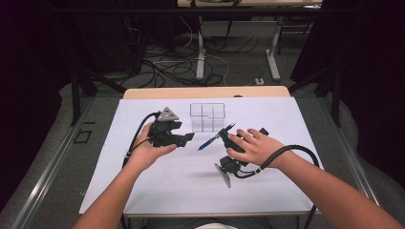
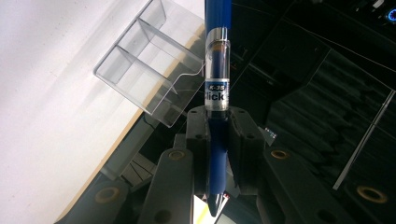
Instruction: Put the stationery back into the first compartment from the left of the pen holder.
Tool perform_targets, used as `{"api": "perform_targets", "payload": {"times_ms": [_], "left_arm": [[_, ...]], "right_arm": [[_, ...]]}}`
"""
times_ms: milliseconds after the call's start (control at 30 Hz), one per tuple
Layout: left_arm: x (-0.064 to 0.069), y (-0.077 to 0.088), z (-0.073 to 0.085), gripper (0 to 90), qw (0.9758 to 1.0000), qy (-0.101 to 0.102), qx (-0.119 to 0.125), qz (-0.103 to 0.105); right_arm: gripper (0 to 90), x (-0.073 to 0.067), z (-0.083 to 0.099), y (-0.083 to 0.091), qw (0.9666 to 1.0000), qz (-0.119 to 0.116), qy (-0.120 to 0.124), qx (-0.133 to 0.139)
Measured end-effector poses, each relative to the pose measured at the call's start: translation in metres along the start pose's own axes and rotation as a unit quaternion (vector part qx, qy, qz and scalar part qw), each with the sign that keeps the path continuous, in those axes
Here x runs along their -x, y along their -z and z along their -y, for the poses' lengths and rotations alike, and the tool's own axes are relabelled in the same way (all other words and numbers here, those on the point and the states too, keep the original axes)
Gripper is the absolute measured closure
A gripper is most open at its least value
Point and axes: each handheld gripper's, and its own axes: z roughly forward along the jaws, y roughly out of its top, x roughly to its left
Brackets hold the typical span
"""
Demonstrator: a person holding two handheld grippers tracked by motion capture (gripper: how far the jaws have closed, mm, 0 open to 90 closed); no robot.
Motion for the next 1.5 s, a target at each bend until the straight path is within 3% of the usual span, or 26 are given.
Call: {"api": "perform_targets", "payload": {"times_ms": [267, 567, 633, 667, 733, 767, 833, 867, 1067, 1467, 1500], "left_arm": [[0.016, -0.007, -0.013, 36.9, 0.9984, -0.045, -0.029, 0.017], [0.036, -0.015, -0.023, 48.8, 0.9963, -0.065, -0.04, 0.039], [0.04, -0.017, -0.026, 53.0, 0.9951, -0.073, -0.049, 0.046], [0.042, -0.019, -0.027, 55.5, 0.9931, -0.088, -0.059, 0.051], [0.044, -0.021, -0.028, 56.6, 0.9927, -0.092, -0.06, 0.049], [0.047, -0.023, -0.029, 58.8, 0.9909, -0.101, -0.069, 0.055], [0.049, -0.025, -0.029, 60.8, 0.9909, -0.103, -0.068, 0.053], [0.052, -0.027, -0.03, 61.5, 0.9894, -0.11, -0.078, 0.054], [0.057, -0.032, -0.031, 66.3, 0.9863, -0.119, -0.098, 0.057], [0.061, -0.042, -0.034, 73.6, 0.9844, -0.121, -0.116, 0.054], [0.061, -0.043, -0.034, 73.6, 0.9831, -0.123, -0.123, 0.056]], "right_arm": [[79.9, 0.0, -0.001, 0.002, 1.0, 0.0, 0.004, 0.0], [79.9, -0.002, -0.003, 0.0, 1.0, -0.002, -0.001, 0.006], [79.9, -0.001, -0.004, 0.0, 1.0, 0.001, 0.0, 0.007], [79.9, -0.001, -0.005, 0.0, 1.0, -0.001, 0.0, 0.004], [79.9, -0.001, -0.006, 0.0, 1.0, -0.001, 0.002, 0.005], [79.9, 0.0, -0.007, 0.001, 1.0, -0.003, 0.005, 0.001], [79.9, -0.001, -0.007, 0.0, 1.0, -0.001, 0.004, 0.008], [79.8, -0.002, -0.008, 0.0, 1.0, -0.003, 0.004, 0.009], [79.9, -0.001, -0.009, -0.001, 1.0, -0.005, 0.001, 0.008], [79.8, -0.003, -0.014, 0.0, 0.9999, -0.009, 0.001, 0.014], [79.8, -0.003, -0.014, 0.0, 0.9999, -0.009, 0.001, 0.014]]}}
